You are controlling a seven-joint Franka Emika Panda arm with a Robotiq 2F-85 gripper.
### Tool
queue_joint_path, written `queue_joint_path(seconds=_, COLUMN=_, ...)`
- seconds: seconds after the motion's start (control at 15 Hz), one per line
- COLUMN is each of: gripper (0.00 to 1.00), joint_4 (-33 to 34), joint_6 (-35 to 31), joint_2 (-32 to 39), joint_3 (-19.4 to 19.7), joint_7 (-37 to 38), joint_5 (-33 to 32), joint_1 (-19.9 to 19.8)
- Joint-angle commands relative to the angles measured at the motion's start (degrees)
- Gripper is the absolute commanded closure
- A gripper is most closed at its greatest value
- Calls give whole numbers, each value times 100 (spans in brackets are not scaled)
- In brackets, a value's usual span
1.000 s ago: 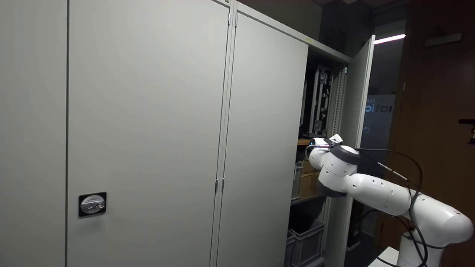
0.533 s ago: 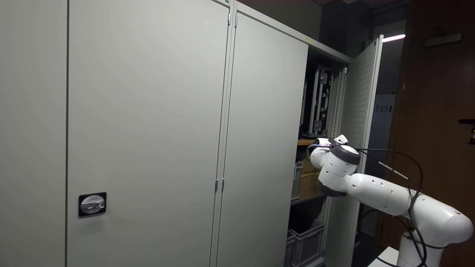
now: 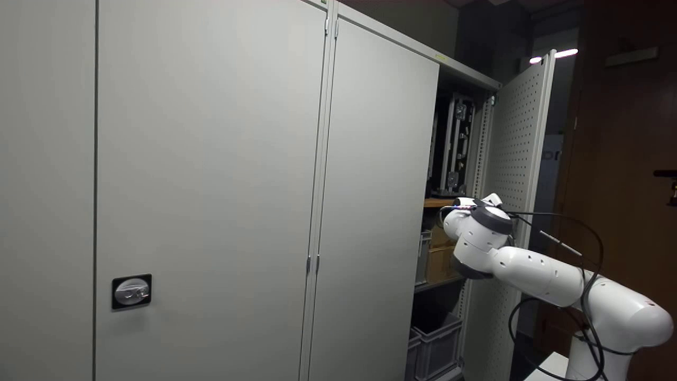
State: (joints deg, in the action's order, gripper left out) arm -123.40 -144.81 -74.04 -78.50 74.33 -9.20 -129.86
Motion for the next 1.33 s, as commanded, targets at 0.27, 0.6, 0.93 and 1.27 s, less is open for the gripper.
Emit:
queue_joint_path(seconds=0.27, gripper=100, joint_4=-156, joint_6=-546, joint_2=-64, joint_3=68, joint_7=17, joint_5=374, joint_1=-386)
queue_joint_path(seconds=0.6, gripper=100, joint_4=-249, joint_6=-945, joint_2=-44, joint_3=51, joint_7=35, joint_5=653, joint_1=-617)
queue_joint_path(seconds=0.93, gripper=100, joint_4=-316, joint_6=-1242, joint_2=-18, joint_3=31, joint_7=29, joint_5=910, joint_1=-861)
queue_joint_path(seconds=1.27, gripper=100, joint_4=-340, joint_6=-1556, joint_2=25, joint_3=-14, joint_7=35, joint_5=1163, joint_1=-1150)
